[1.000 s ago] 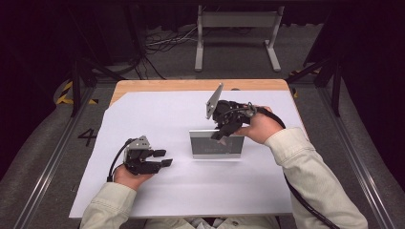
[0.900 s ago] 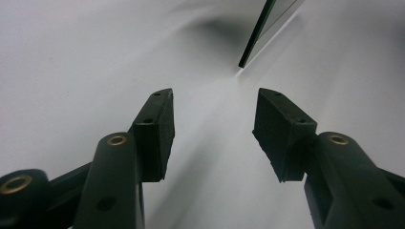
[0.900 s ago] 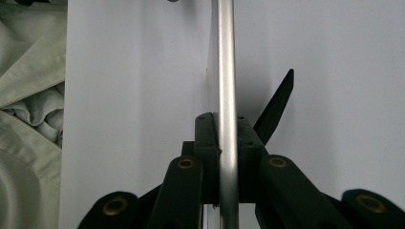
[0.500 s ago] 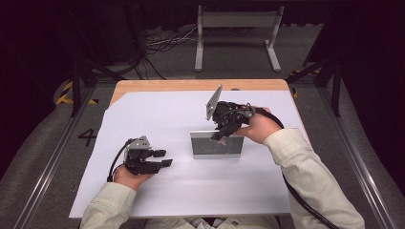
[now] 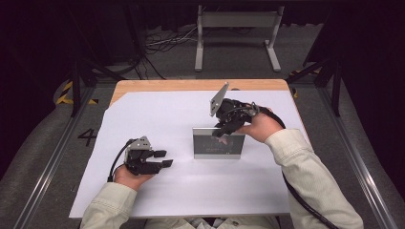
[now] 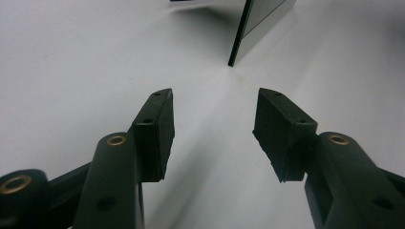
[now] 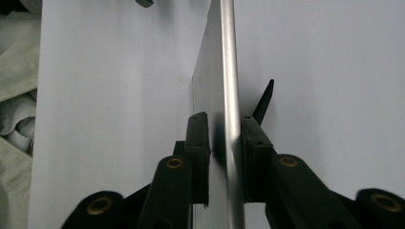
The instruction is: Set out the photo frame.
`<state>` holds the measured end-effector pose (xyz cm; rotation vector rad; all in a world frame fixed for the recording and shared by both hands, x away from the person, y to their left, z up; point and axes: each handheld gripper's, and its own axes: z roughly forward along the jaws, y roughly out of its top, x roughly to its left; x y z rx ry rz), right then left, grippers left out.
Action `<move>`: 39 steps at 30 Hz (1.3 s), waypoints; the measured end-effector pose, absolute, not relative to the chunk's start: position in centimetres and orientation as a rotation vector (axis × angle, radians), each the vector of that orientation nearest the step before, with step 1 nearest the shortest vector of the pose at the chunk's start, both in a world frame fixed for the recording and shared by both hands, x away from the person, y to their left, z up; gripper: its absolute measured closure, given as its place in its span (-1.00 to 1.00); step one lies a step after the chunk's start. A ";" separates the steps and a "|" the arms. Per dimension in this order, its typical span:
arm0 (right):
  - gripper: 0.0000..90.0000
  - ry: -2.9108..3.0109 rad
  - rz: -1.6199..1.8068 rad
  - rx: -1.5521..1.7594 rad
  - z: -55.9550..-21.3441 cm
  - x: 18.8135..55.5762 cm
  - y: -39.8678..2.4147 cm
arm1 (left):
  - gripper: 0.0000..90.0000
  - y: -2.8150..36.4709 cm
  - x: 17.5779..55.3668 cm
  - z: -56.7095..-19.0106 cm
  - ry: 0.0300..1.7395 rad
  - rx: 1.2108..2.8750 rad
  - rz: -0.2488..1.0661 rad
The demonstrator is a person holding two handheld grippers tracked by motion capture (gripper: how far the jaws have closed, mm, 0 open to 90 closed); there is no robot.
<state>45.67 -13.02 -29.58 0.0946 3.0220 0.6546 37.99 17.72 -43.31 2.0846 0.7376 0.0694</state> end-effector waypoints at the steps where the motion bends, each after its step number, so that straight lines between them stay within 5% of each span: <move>1: 0.68 3.022 0.657 0.109 -29.6 45.7 -13.0 | 0.09 17.7 38.0 -43.3 0.741 2.083 0.068; 9: 0.41 3.010 0.723 0.220 -29.9 46.4 -13.5 | 0.09 17.7 38.0 -43.4 0.742 2.086 0.068; 19: -0.21 2.919 0.830 0.242 -29.6 46.7 -14.2 | 0.09 17.7 38.1 -43.4 0.739 2.085 0.065; 39: -0.43 2.733 0.982 0.346 -27.3 44.3 -18.7 | 0.08 17.6 37.9 -43.2 0.738 2.082 0.067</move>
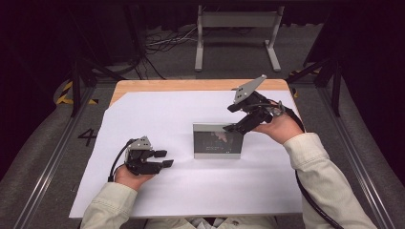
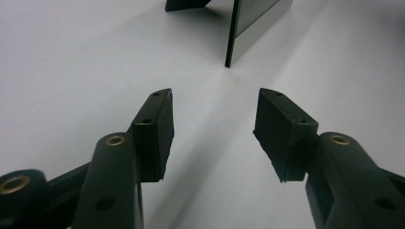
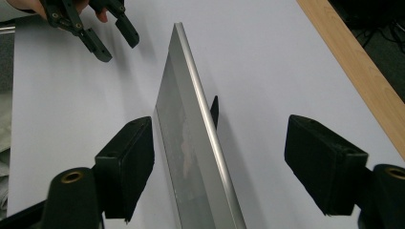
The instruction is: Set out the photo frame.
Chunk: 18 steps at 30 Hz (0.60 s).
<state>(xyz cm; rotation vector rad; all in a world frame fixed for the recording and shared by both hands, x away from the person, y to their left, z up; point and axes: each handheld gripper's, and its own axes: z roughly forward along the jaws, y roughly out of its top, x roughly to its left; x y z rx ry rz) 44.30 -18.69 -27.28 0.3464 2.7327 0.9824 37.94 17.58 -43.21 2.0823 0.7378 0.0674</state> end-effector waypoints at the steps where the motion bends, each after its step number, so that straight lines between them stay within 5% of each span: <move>1: -0.43 2.728 0.985 0.354 -27.2 44.2 -19.0 | 0.08 17.6 37.9 -43.2 0.738 2.081 0.067; 18: -0.48 2.655 1.035 0.460 -26.6 43.0 -23.9 | 0.04 17.3 38.3 -43.2 0.735 2.077 0.071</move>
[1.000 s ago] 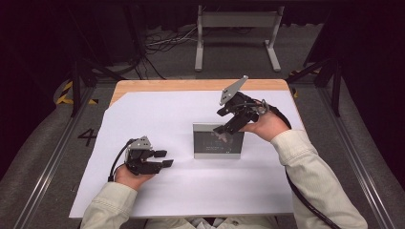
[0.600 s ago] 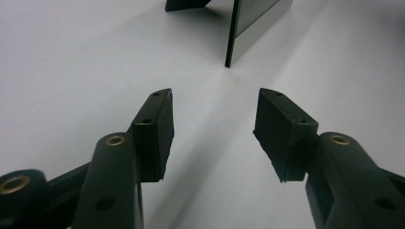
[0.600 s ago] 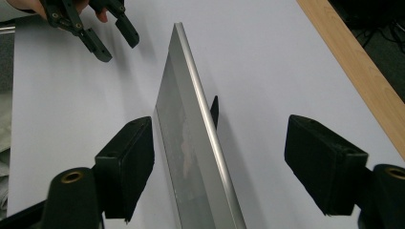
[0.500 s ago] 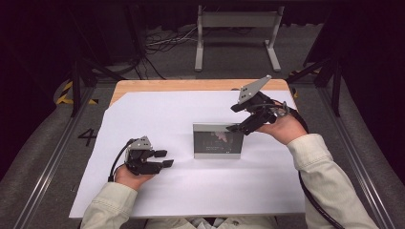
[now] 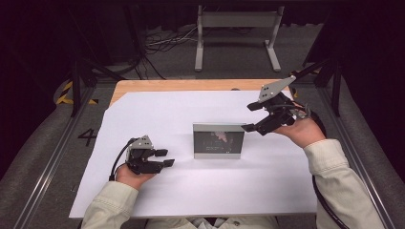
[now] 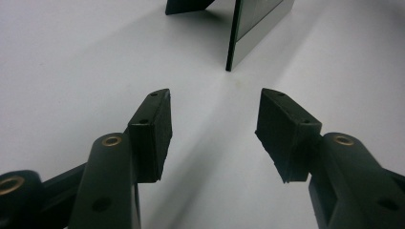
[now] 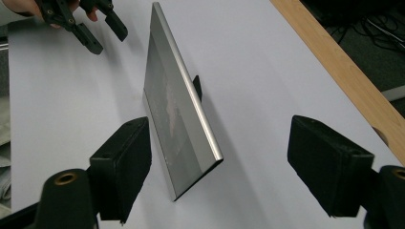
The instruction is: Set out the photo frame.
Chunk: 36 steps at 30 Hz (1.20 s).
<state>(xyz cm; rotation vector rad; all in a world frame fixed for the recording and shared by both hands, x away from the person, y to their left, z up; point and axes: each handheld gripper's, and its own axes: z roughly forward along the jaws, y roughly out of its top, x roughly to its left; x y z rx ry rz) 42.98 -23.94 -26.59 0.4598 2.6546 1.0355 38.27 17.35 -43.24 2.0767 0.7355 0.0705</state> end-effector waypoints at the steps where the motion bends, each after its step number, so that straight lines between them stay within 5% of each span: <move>1: -0.49 2.653 1.043 0.473 -26.6 42.9 -24.2 | 0.03 17.4 38.3 -43.2 0.733 2.076 0.076; 36: -0.64 2.488 1.160 0.781 -33.5 41.0 -31.2 | -0.09 18.6 38.7 -43.5 0.758 2.049 0.187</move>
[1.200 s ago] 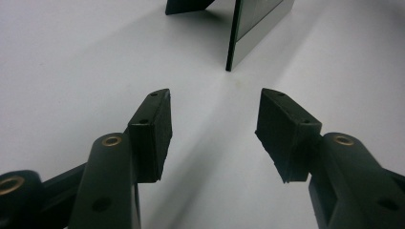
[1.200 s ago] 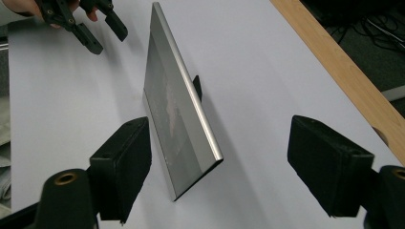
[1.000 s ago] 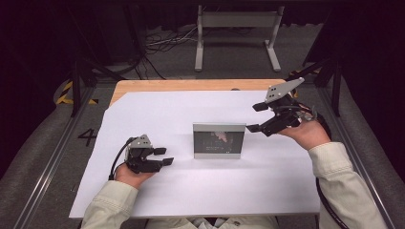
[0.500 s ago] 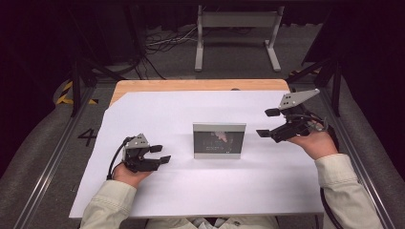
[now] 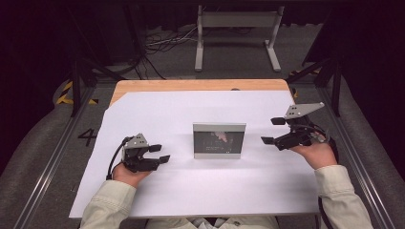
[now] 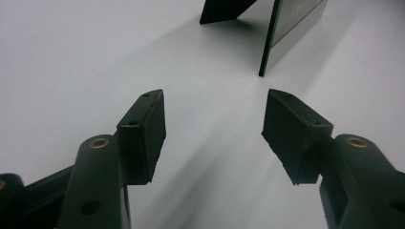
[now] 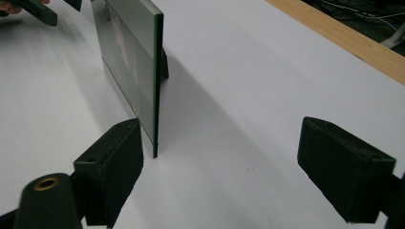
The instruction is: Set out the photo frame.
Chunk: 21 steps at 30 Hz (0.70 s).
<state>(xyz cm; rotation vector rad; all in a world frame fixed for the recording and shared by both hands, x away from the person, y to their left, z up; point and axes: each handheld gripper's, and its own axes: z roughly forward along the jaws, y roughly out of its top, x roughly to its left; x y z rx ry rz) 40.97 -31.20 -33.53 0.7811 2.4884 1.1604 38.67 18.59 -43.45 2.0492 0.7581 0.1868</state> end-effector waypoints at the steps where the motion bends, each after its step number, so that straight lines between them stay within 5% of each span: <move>1: -0.64 2.484 1.167 0.791 -33.8 40.9 -31.4 | -0.09 18.6 38.7 -43.4 0.756 2.049 0.190; 21: -0.66 2.463 1.172 0.909 -39.4 41.0 -32.8 | -0.11 18.9 38.9 -43.6 0.765 2.030 0.206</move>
